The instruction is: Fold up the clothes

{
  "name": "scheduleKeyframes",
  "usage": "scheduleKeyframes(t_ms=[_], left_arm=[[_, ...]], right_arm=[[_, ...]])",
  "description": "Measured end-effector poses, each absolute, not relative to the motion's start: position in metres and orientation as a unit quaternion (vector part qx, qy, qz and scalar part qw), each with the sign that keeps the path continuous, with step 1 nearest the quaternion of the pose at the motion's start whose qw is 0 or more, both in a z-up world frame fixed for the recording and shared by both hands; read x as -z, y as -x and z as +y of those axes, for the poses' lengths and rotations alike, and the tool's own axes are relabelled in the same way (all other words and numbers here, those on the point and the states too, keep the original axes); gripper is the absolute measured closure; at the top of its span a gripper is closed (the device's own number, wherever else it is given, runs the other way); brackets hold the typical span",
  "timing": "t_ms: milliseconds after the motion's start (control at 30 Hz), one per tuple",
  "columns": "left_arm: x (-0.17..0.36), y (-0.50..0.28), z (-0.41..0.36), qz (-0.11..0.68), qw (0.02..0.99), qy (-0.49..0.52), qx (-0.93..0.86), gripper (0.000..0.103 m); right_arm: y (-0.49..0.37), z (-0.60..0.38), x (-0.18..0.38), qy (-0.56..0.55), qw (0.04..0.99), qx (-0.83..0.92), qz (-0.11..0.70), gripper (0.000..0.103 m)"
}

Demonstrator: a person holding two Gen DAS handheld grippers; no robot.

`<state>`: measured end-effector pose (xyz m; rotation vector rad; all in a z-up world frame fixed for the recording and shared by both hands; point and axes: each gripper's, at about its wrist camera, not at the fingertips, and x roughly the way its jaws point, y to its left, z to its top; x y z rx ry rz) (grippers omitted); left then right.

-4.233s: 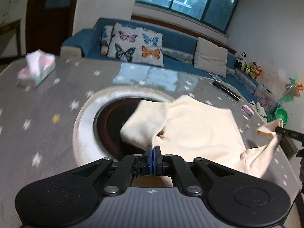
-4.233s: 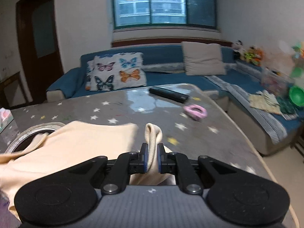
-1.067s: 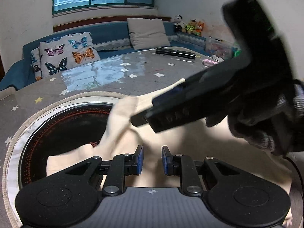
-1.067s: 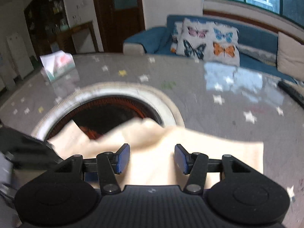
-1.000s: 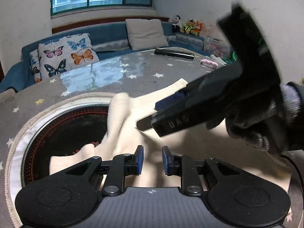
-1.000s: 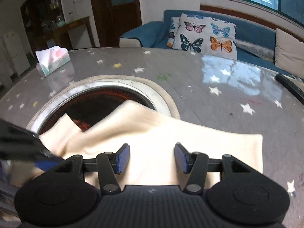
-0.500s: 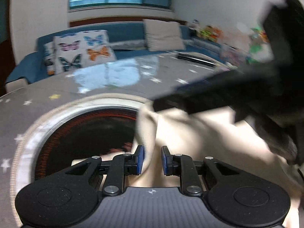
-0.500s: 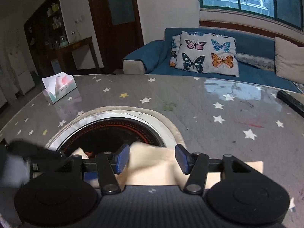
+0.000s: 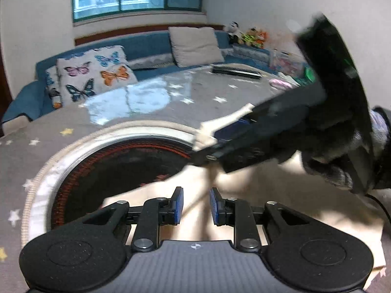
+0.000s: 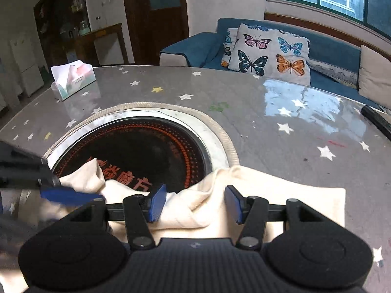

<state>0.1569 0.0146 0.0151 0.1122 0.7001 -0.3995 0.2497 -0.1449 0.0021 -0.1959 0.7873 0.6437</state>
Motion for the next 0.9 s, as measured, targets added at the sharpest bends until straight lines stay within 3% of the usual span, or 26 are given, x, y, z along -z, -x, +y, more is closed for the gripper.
scheduleKeyframes(t_ms=[267,333,367,400,467,700,833,900], left_arm=[[-0.015,-0.189,0.019,0.358,0.916,-0.043,0.177,0.059],[-0.008,-0.194,0.016,0.372,0.908,-0.044,0.186,0.061],[-0.004,-0.194,0.015,0.378,0.905,-0.040,0.193,0.067],[-0.002,-0.194,0.016,0.380,0.904,-0.035,0.195,0.079],[-0.001,-0.192,0.020,0.370,0.910,-0.028,0.186,0.090],[-0.012,-0.183,0.039,0.316,0.946,-0.053,0.039,0.091],[-0.011,-0.183,0.051,0.328,0.944,-0.029,0.033,0.085],[-0.012,-0.184,0.055,0.331,0.943,-0.020,0.034,0.063]], right_arm=[[-0.242,-0.153,0.000,0.098,0.869,-0.313,0.369,0.048],[-0.240,-0.155,0.000,0.097,0.870,-0.314,0.368,0.048],[-0.239,-0.157,-0.001,0.096,0.870,-0.314,0.367,0.048],[-0.238,-0.158,-0.001,0.095,0.871,-0.314,0.365,0.048],[-0.237,-0.163,-0.005,0.090,0.875,-0.312,0.360,0.048],[-0.244,-0.195,-0.019,0.072,0.902,-0.258,0.339,0.047],[-0.253,-0.218,-0.014,0.060,0.910,-0.211,0.351,0.047],[-0.256,-0.227,-0.011,0.052,0.912,-0.196,0.357,0.047]])
